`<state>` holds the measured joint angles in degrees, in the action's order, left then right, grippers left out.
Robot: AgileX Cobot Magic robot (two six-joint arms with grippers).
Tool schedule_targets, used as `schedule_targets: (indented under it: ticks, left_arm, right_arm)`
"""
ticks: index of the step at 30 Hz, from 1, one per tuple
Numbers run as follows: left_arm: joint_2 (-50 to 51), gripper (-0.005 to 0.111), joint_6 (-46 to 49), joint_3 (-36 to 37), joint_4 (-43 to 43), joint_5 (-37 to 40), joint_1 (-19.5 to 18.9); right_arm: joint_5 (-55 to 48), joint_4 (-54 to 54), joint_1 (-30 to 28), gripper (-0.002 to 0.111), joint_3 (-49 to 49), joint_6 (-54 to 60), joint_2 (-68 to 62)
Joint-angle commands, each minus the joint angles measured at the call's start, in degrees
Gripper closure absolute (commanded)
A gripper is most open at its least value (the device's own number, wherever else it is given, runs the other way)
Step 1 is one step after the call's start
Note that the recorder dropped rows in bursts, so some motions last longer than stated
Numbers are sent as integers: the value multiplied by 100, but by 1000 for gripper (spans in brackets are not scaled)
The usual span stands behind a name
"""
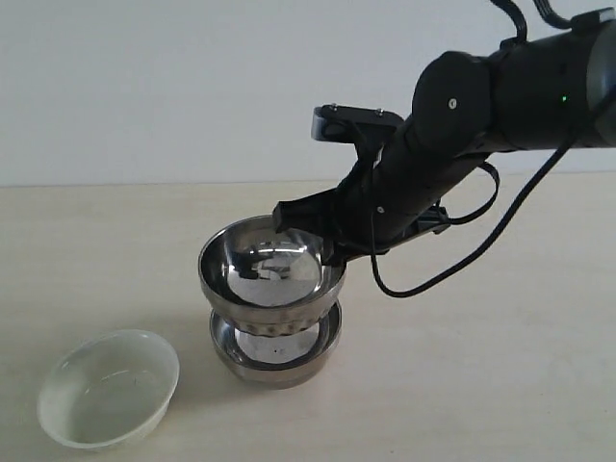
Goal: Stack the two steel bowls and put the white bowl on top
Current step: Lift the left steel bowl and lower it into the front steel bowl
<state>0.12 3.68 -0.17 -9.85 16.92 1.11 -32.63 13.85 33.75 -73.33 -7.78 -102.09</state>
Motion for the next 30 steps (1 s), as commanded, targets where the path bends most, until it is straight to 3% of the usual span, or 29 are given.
schedule_targets:
  ticks: [1, 30]
  left_arm:
    - [-12, 103, -55, 17, 26, -12, -18]
    - [-12, 103, -55, 17, 26, -12, -18]
  right_arm:
    - [240, 98, 12, 108, 136, 51, 84]
    - [837, 173, 22, 108, 356, 130, -396]
